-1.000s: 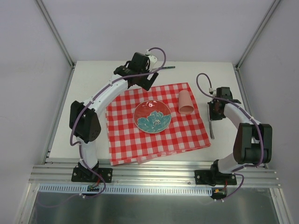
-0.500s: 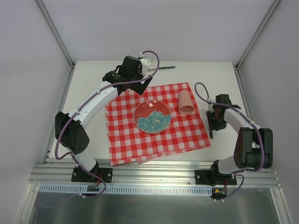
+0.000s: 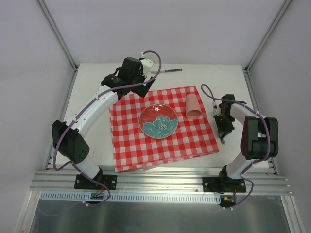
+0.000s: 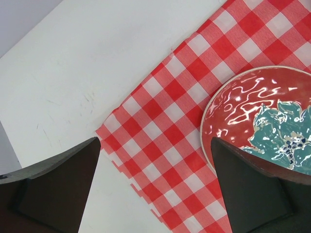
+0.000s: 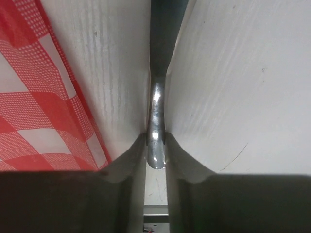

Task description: Set the dinner table for one person

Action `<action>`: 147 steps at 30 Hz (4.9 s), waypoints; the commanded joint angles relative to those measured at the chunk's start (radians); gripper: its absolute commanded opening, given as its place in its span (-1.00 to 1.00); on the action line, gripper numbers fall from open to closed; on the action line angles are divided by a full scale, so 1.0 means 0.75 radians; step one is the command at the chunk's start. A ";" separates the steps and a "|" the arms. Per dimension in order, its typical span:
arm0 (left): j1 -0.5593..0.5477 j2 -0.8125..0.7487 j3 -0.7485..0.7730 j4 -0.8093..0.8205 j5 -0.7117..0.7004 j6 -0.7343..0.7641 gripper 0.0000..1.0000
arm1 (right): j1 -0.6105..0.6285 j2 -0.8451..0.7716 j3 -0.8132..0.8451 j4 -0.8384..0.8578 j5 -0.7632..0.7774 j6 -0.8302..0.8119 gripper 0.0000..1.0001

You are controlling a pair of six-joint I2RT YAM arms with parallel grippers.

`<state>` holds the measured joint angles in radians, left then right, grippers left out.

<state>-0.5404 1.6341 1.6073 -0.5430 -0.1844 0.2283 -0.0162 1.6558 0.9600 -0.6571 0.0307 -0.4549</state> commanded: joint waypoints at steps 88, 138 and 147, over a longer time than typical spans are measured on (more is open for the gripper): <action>-0.182 0.118 0.460 0.102 -0.317 0.043 0.98 | -0.117 0.048 0.233 0.314 -0.268 -0.052 0.42; -0.188 0.210 0.557 0.102 -0.308 0.029 0.98 | -0.109 0.326 0.405 0.134 -0.200 -0.066 -0.96; -0.186 0.210 0.559 0.104 -0.306 0.033 0.98 | -0.109 0.318 0.405 0.123 -0.186 -0.058 -0.99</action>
<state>-0.6796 1.7859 1.9888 -0.4904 -0.4103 0.2611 -0.1040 1.8858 1.2579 -0.5098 -0.1184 -0.5007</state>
